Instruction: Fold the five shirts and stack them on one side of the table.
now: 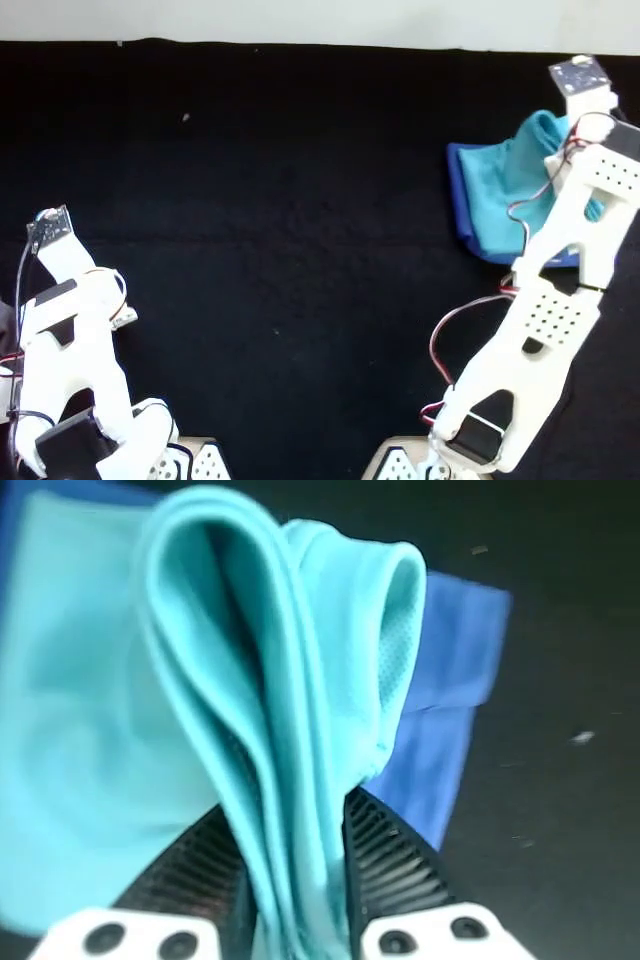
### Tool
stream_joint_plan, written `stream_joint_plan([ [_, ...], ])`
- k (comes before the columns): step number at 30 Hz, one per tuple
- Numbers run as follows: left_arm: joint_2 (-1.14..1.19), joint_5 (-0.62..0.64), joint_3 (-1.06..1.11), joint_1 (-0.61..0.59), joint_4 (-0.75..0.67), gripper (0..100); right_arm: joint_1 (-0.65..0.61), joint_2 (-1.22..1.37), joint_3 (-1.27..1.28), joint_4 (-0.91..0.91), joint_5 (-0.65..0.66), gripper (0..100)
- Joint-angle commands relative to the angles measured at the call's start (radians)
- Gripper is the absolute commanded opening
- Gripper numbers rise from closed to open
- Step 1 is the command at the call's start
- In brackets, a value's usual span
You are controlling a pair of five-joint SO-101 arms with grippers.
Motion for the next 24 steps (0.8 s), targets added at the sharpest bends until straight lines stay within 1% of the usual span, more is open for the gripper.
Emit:
stream_joint_plan([
  [1, -0.018, 0.003, 0.002, 0.015, -0.025, 1, 0.025, -0.008, -0.004, -0.094, 0.009, 0.5],
  [5, -0.018, 0.003, 0.002, 0.015, -0.025, 1, 0.042, -0.002, 0.004, -0.108, 0.009, 0.9],
  [7, -0.018, 0.003, 0.002, 0.015, -0.025, 1, 0.048, -0.002, 0.005, -0.099, 0.009, 3.2],
  [11, -0.018, 0.003, 0.002, 0.015, -0.025, 1, 0.053, 0.004, -0.002, -0.097, 0.006, 18.2],
  [13, -0.018, 0.003, 0.002, 0.015, -0.025, 1, 0.053, 0.001, -0.004, -0.104, 0.006, 22.4],
  [16, -0.018, 0.003, 0.002, 0.015, -0.025, 1, 0.047, -0.022, -0.025, -0.105, -0.002, 22.6],
  [21, -0.018, 0.003, 0.002, 0.015, -0.025, 1, 0.028, -0.044, -0.117, -0.099, -0.206, 22.7],
  [22, -0.018, 0.003, 0.002, 0.015, -0.025, 1, 0.021, -0.044, -0.136, -0.088, -0.227, 22.7],
  [24, -0.018, 0.003, 0.002, 0.015, -0.025, 1, 0.001, -0.036, -0.160, -0.039, -0.227, 21.3],
])
